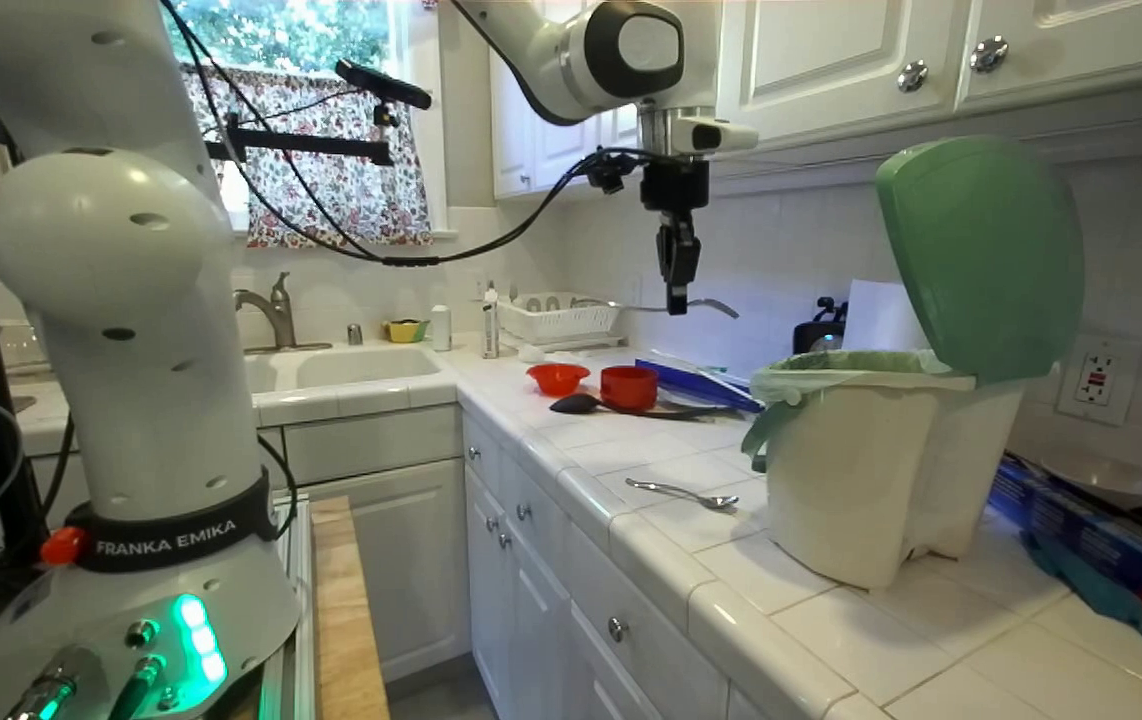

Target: Use the silver fork to close the bin

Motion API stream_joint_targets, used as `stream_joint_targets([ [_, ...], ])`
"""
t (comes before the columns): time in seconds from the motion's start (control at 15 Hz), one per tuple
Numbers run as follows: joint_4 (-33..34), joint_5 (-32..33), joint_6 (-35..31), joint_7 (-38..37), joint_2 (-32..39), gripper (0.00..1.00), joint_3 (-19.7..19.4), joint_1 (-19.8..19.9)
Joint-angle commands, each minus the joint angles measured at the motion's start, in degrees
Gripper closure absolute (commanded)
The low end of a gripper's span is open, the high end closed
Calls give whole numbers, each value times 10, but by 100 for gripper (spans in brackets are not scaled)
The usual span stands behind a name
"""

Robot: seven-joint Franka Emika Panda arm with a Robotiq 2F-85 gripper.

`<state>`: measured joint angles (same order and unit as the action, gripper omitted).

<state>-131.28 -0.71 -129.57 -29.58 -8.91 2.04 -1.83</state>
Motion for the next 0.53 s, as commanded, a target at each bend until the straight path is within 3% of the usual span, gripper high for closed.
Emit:
stream_joint_targets([
  [0.0,-50,20,12,-7,-65,96,6,19],
  [0.27,-95,24,9,-22,-118,96,12,36],
  [0.33,-58,7,6,-2,-70,91,11,33],
  [0.47,-75,7,6,-3,-91,91,13,38],
])
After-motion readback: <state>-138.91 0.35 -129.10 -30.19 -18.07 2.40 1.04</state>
